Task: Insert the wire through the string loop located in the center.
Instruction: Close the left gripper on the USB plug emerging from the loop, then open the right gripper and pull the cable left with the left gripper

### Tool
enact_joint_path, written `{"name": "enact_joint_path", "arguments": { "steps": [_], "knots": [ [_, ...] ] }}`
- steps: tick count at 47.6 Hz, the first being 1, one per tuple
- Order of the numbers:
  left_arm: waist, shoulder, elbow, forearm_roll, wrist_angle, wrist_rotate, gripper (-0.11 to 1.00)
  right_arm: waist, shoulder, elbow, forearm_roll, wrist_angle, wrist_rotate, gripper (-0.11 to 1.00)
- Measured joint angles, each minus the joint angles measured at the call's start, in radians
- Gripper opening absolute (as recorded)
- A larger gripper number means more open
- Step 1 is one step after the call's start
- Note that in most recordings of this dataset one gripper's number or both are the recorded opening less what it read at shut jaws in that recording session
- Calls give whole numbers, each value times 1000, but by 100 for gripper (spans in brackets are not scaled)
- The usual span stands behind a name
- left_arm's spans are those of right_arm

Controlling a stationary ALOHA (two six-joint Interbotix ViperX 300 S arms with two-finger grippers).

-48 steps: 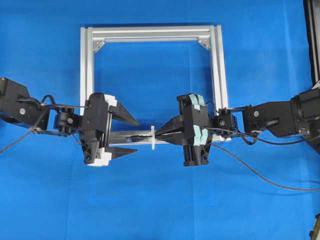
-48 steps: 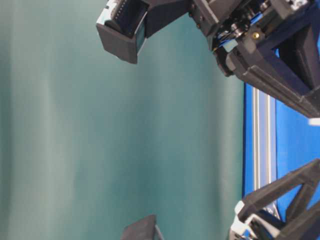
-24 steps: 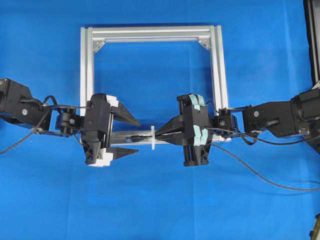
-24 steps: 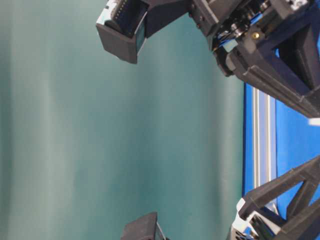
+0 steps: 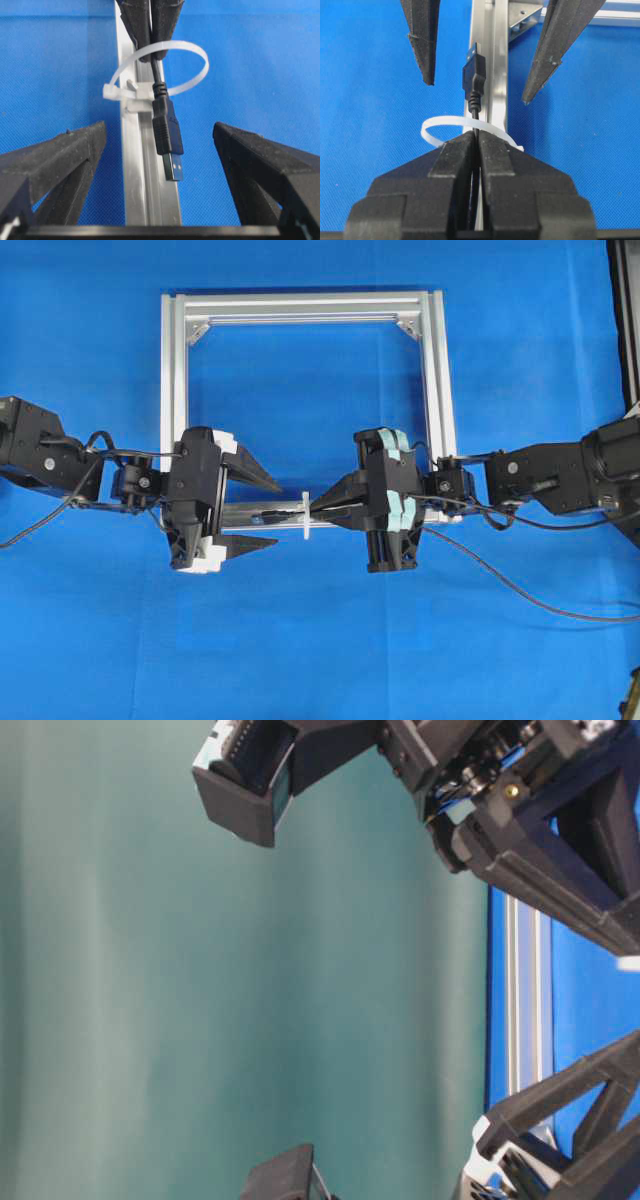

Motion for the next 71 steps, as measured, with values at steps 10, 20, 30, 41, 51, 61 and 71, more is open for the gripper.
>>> {"name": "enact_joint_path", "arguments": {
  "steps": [10, 20, 30, 41, 51, 61, 71],
  "knots": [
    [0, 0, 0, -2, 0, -2, 92, 0, 0, 2, 0, 2, 0, -2],
    [0, 0, 0, -2, 0, 0, 89, -2, 0, 2, 0, 0, 0, -2],
    [2, 0, 0, -2, -2, 0, 39, 0, 0, 0, 0, 2, 0, -2],
    [0, 0, -2, -2, 0, 0, 8, 0, 2, 2, 0, 2, 0, -2],
    [2, 0, -2, -2, 0, 0, 8, -2, 0, 2, 0, 3, -2, -2],
    [2, 2, -3, -3, 0, -2, 8, -2, 0, 0, 0, 20, 5, 16],
    [2, 0, -3, -3, 0, 0, 8, 0, 0, 2, 0, 25, 5, 75]
  ]
}}
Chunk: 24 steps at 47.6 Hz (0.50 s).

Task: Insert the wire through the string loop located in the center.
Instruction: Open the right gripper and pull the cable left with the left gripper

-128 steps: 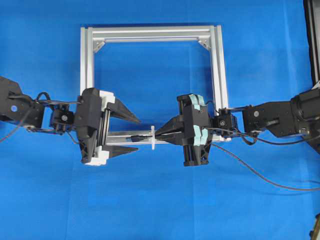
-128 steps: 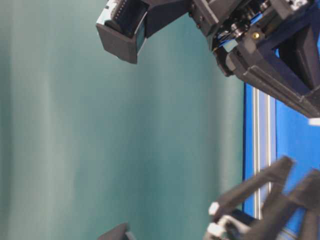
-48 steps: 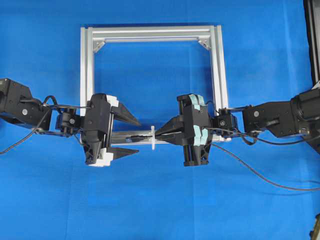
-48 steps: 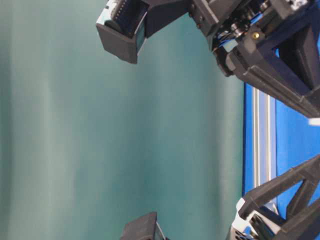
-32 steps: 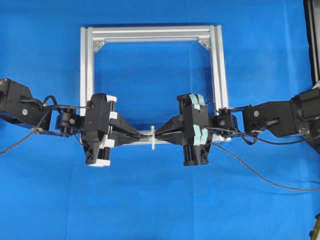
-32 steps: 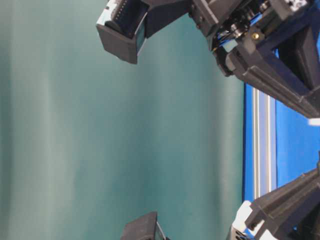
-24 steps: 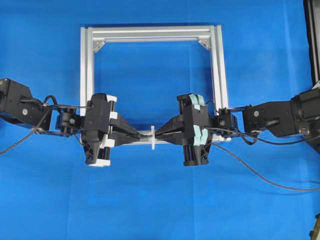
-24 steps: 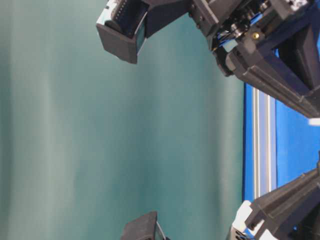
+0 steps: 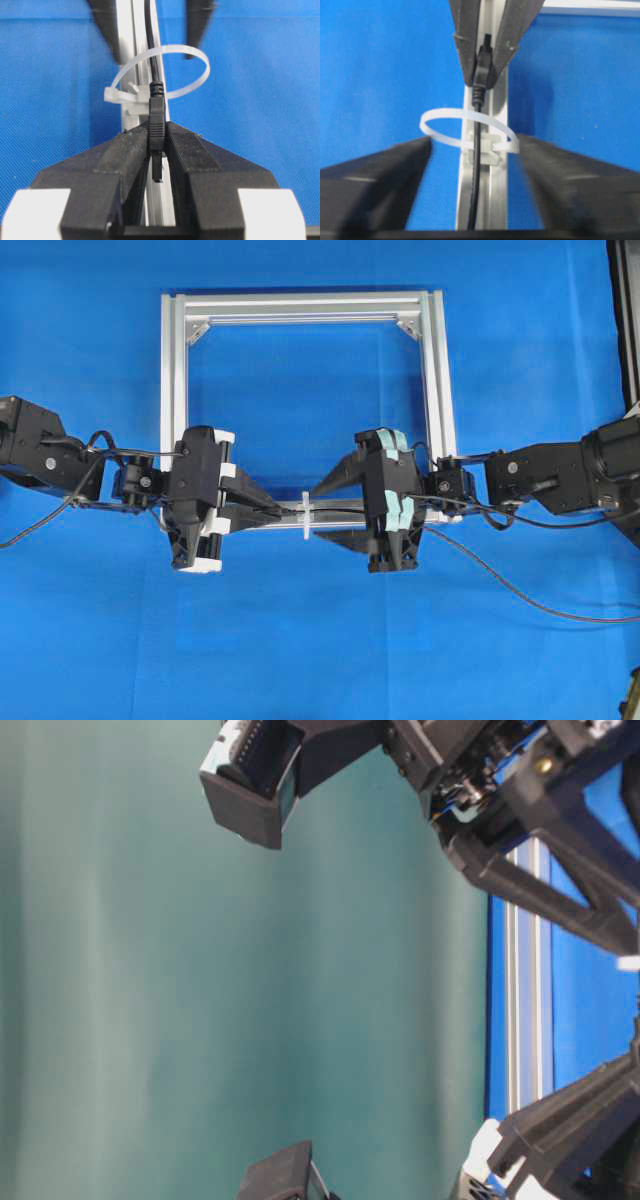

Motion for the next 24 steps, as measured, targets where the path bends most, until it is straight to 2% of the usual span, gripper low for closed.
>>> {"name": "enact_joint_path", "arguments": {
  "steps": [3, 5, 14, 24],
  "knots": [
    [0, 2, -2, 0, 0, 0, 8, 0, 2, -2, 0, -2, 0, 90],
    [0, 2, -2, 0, 0, -2, 8, -2, 2, 0, 0, -2, 0, 94],
    [0, -25, 26, 0, 32, 0, 8, -2, 0, 0, 0, -2, 0, 93],
    [-5, -163, 140, 0, 87, -9, 8, -2, -6, 17, 0, -2, 0, 93]
  ]
}}
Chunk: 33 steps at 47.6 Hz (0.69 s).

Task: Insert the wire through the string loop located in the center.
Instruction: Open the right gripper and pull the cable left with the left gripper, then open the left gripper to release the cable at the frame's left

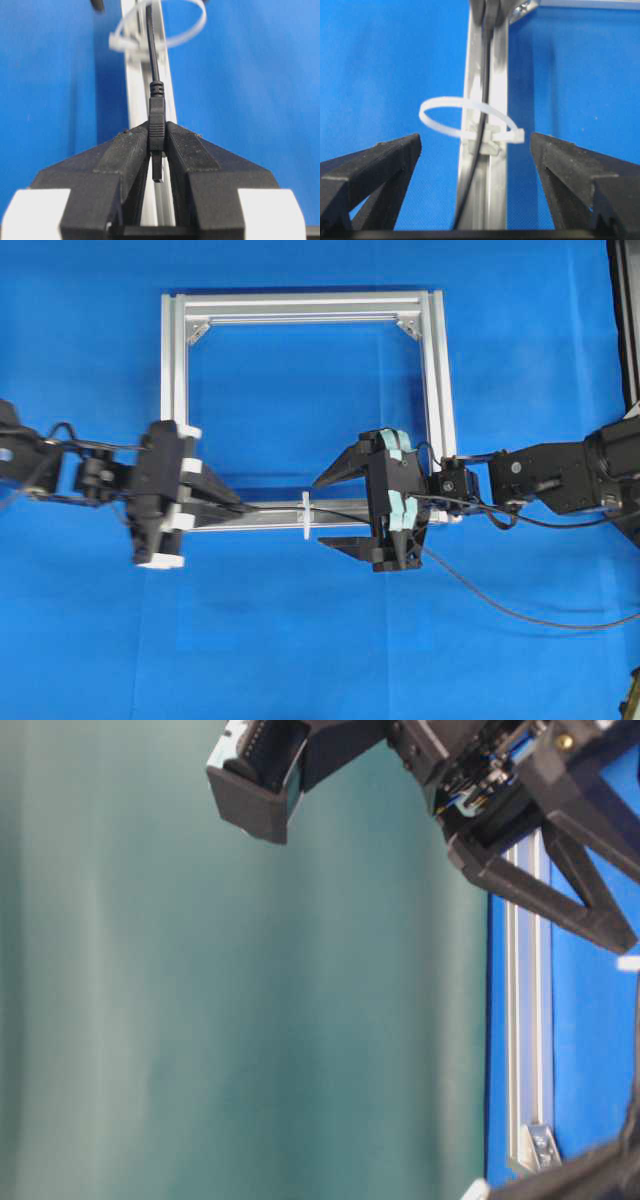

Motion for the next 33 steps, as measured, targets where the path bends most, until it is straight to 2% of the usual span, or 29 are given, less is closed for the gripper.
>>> {"name": "enact_joint_path", "arguments": {
  "steps": [10, 18, 33],
  "knots": [
    [-2, -192, 167, 0, 11, -54, 8, 3, -20, 14, 0, 2, 0, 93],
    [-21, -322, 284, 0, 17, -60, 8, 8, -32, 14, 0, 2, 0, 93],
    [-40, -341, 307, 2, 123, -58, 9, 8, -32, 12, 0, 2, 0, 93]
  ]
}}
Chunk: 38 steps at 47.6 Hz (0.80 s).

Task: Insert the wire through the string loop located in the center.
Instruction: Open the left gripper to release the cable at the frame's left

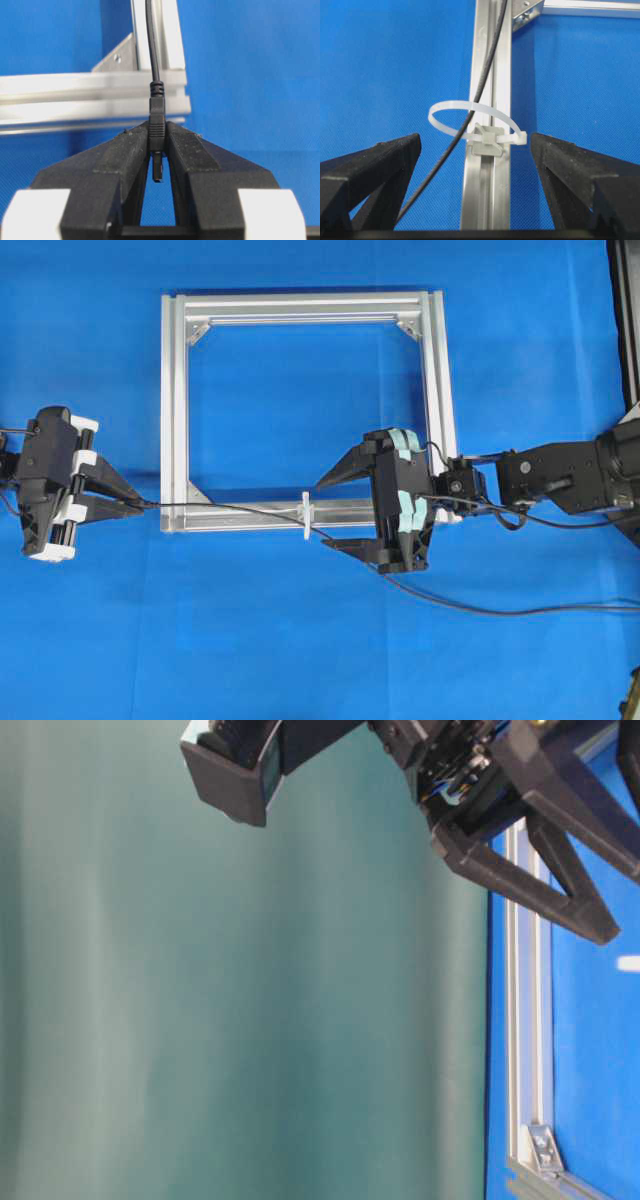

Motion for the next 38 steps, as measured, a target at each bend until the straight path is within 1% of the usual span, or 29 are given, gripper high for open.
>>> {"name": "enact_joint_path", "arguments": {
  "steps": [5, 7, 10, 15, 17, 19, 21, 23, 27, 38],
  "knots": [
    [0, 0, 0, 0, 3, 2, 9, 2, 0, -2, 0, 0, 3, 93],
    [0, 0, 0, 0, 3, -2, 12, 3, 0, -3, 0, 0, 3, 93],
    [-2, 0, -2, 0, 3, -8, 27, 5, 0, -3, 0, 0, 3, 93],
    [-2, 2, -2, 0, 3, -28, 58, 5, 0, -5, 0, 2, 3, 93],
    [-2, 3, 0, 0, 3, -25, 72, 5, 0, -8, 2, 0, 3, 93],
    [-2, 3, -2, 0, 3, -20, 81, 5, 0, -8, 2, 0, 3, 93],
    [-2, 3, -2, 0, 3, -18, 88, 5, 0, -9, 2, 0, 3, 93],
    [-2, 3, -2, 0, 3, -18, 89, 5, 0, -8, 2, 2, 3, 93],
    [0, 3, -2, 0, 3, -18, 85, 5, 0, -9, 2, 6, 3, 93],
    [-2, -8, -3, 0, 5, -26, 86, 5, -3, -11, 3, 26, 3, 93]
  ]
}}
